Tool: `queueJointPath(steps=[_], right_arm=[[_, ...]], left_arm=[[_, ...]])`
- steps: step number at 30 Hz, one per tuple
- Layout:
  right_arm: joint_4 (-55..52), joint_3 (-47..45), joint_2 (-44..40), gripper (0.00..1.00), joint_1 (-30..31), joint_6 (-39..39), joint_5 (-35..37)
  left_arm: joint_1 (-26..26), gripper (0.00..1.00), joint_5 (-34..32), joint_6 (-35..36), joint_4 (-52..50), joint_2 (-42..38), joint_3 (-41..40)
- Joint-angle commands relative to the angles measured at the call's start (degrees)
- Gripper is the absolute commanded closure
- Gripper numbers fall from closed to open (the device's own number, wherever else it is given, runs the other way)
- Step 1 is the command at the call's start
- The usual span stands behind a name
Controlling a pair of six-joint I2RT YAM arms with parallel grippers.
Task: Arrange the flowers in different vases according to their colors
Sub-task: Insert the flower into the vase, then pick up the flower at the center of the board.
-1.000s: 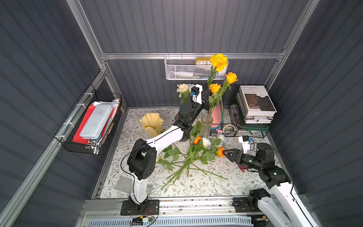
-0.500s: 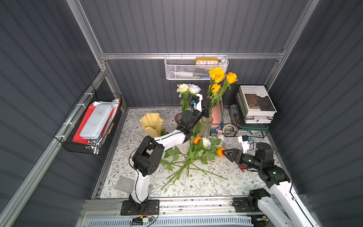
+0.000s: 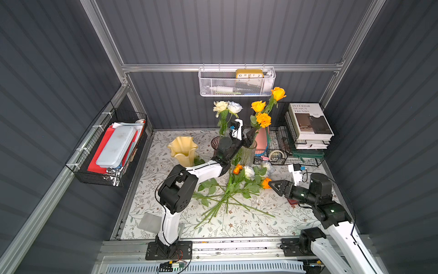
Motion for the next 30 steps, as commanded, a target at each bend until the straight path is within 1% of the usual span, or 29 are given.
queueJointPath(steps=[1,2,8,11,16,21,23,26,30], right_arm=[[0.83,-0.7,-0.05,0.28,-0.11,-0.56,-0.9],[0.83,-0.69,0.04,0.28,-0.12,-0.58,-0.92],[0.44,-0.72,0.64,0.28,-0.12,-0.29,0.14],[-0.86,-0.48,1.05,0.28,-0.12,0.05,2.51],[-0.91,-1.3,2.48,0.28,-0.08,0.64,2.78],[0.6,-2.31,3.18,0.28,-0.09,0.9,2.63],[0.23,-2.23,3.24,0.28,-0.1,0.84,2.77],[-0.01,-2.24,3.42,0.28,-0.12,0.7,2.85],[0.31,-2.94,3.84,0.27,-0.07,1.14,3.49]], left_arm=[[0.36,0.36,-4.56,-0.3,-1.43,-6.05,-2.95],[0.3,0.32,-5.96,-0.49,-1.86,-7.15,-3.96],[0.34,0.27,-10.34,-2.37,-10.18,-13.7,-6.2],[0.36,0.26,-12.24,-4.16,-14.84,-17.39,-7.39],[0.3,0.25,-13.8,-6.61,-23.5,-21.64,-8.49],[0.31,0.24,-17.65,-8.4,-28.26,-26.84,-12.21],[0.34,0.24,-20.46,-9.68,-29.99,-29.27,-13.9],[0.25,0.24,-22.11,-12.35,-32.99,-33.84,-16.91],[-1.56,0.24,-16.24,-13.98,-38.47,-38.86,-22.03]])
